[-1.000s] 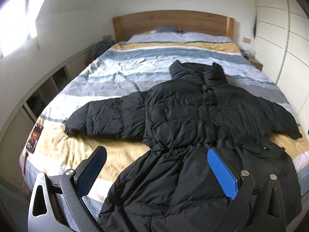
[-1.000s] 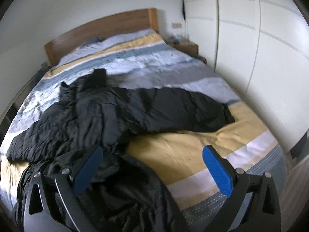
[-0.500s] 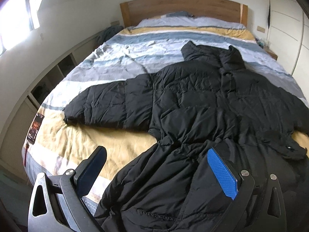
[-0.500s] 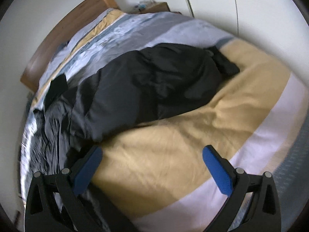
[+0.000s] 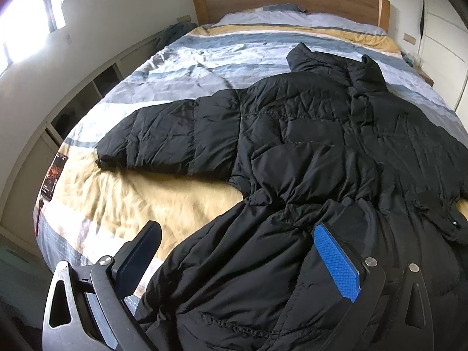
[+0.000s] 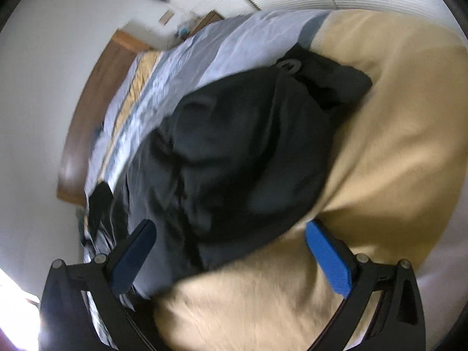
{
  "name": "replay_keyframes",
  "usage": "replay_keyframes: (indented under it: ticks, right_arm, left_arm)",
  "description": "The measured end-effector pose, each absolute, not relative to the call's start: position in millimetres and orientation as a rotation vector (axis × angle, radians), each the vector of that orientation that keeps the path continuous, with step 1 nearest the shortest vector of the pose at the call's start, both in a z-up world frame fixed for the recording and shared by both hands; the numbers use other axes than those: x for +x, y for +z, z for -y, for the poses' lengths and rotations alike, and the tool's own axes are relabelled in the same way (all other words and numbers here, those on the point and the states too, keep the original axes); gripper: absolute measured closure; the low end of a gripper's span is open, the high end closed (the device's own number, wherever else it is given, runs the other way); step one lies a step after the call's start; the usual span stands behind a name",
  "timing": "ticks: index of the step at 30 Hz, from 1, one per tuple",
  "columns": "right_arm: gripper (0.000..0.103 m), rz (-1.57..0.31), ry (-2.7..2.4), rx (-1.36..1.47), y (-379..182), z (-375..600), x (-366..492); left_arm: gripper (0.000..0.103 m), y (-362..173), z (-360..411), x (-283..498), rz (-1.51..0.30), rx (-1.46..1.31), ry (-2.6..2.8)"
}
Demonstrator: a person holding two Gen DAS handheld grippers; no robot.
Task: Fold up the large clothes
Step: 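Grasp the coat sleeve cuff with the right tool and lift it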
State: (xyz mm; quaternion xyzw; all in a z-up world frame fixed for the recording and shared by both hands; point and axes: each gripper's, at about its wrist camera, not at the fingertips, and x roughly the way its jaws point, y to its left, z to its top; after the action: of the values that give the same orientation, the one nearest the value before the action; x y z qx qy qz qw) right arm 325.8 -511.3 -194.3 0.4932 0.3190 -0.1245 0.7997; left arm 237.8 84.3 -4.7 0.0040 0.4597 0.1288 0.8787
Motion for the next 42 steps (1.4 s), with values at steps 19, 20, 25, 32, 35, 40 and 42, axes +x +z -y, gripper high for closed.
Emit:
replay_keyframes:
  ticks: [19,20,25,32,35,40,42]
  right_arm:
    - [0.087,-0.63,-0.303,1.079,-190,530,334]
    - [0.091,-0.628,-0.3,1.061,-185,528,335]
    - [0.095,-0.571,-0.259,1.015,-152,520,336]
    - [0.096,-0.506,-0.176,0.927,-95,500,333]
    - [0.096,-0.484,-0.137,0.884,-69,486,334]
    - [0.097,-0.453,-0.075,0.797,-29,453,336]
    - [0.098,-0.449,-0.04,0.758,-16,438,339]
  left_arm:
    - [0.001,-21,-73,230,-0.997,0.001,0.215]
    - [0.001,-20,-73,230,-0.996,0.0,0.214]
    - [0.001,-19,-74,227,-0.992,-0.012,0.211]
    - [0.001,-10,-77,217,-0.97,-0.034,0.202]
    - [0.001,-6,-81,213,-0.96,-0.045,0.206]
    - [0.001,4,-88,204,-0.934,-0.065,0.206]
    - [0.001,7,-91,202,-0.926,-0.073,0.207]
